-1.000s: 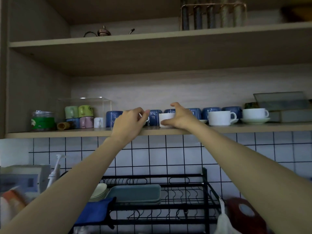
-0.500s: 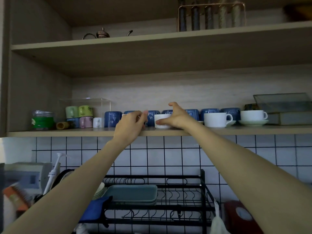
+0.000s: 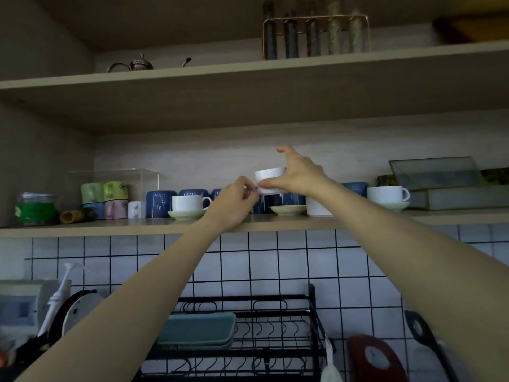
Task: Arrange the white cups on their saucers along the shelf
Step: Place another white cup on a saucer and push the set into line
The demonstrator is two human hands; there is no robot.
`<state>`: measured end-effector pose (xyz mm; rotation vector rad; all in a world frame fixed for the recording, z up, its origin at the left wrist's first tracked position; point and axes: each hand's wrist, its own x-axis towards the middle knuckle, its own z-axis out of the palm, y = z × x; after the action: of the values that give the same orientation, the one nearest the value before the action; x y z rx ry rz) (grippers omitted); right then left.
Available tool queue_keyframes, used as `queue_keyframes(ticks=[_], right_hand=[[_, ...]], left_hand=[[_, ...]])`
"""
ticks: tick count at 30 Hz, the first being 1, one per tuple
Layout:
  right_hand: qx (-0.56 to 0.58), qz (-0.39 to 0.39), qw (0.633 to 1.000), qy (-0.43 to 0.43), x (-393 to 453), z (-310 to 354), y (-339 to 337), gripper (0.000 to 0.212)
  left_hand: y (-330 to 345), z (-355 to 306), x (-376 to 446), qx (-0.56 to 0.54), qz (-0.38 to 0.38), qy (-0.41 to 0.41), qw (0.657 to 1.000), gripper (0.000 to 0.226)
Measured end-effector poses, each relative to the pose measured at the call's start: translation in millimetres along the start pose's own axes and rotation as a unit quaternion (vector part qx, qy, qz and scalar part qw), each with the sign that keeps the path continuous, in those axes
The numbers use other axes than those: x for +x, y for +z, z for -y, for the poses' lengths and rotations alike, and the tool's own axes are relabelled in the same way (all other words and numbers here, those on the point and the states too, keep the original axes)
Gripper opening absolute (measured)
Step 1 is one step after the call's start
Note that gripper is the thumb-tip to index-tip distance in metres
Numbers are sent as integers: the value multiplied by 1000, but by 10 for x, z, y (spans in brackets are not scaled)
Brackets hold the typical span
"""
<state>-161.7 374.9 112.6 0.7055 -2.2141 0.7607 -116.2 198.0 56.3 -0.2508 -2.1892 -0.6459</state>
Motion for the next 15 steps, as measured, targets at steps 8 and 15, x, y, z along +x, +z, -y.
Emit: queue_keyframes(ticks=[8, 15], right_hand=[[1, -13, 1000, 16, 40, -306, -232, 107], [9, -27, 999, 27, 97, -503, -362, 108]], left_hand=[[277, -182, 361, 35, 184, -55, 981, 58], [517, -212, 546, 14, 221, -93, 971, 71]])
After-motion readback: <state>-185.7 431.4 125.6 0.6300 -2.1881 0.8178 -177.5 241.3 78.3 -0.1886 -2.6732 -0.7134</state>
